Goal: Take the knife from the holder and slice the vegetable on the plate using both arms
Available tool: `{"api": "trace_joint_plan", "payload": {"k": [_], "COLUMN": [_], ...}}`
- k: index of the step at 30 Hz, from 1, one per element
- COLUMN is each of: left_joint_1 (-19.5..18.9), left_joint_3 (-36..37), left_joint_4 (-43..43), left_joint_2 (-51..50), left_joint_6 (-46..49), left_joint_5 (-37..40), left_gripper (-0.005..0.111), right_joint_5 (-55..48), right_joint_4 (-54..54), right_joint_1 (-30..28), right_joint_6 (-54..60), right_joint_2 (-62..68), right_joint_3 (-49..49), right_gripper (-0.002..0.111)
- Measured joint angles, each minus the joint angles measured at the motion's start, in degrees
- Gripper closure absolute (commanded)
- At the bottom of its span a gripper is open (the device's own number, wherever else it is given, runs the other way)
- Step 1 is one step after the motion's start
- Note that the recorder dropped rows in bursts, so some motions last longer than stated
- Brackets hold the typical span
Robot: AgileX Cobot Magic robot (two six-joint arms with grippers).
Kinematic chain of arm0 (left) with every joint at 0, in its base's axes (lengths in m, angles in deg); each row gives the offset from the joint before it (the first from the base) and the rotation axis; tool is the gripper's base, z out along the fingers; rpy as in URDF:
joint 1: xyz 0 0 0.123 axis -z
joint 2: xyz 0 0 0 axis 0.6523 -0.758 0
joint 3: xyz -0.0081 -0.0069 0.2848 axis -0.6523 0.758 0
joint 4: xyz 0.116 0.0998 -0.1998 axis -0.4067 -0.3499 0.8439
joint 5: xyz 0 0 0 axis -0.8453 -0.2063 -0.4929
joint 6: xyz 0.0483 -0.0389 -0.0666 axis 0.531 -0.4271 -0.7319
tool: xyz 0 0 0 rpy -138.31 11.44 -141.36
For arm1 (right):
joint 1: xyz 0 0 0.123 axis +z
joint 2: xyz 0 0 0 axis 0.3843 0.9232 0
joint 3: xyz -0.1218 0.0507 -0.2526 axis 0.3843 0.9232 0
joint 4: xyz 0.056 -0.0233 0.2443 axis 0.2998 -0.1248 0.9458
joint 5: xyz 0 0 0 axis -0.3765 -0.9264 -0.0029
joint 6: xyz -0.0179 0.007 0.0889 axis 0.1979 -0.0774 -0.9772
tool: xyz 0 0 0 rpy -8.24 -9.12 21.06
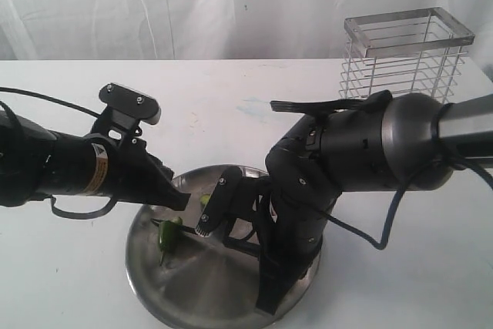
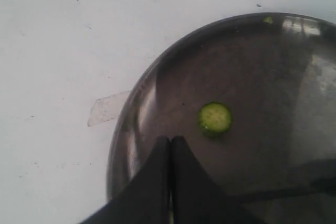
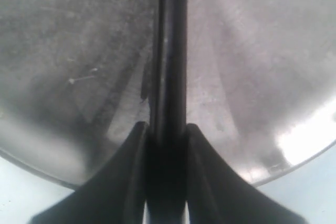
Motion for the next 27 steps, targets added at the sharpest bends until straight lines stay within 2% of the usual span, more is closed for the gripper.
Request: {"api": "trace_joint_plan", "payload": {"k": [7,27], "left_joint_1": [0.0,0.0], "left_joint_3": [0.8,2.7], "left_joint_4": [0.0,0.5], "left_joint_2": [0.0,-2.0], "left_joint_6": [-0.1,0.5], "left_joint_5": [-4.9,-6.0], "left_gripper": [0.107,0.107], "right_joint_5": [0.0,1.2], "right_joint_4": [0.0,0.0], "right_joint_1": [0.0,0.0], "right_joint_6": [0.0,0.1], "right_joint_2": [0.0,0.0], "right_joint_3": [0.0,0.0], "right_gripper": [0.108,0.108]}}
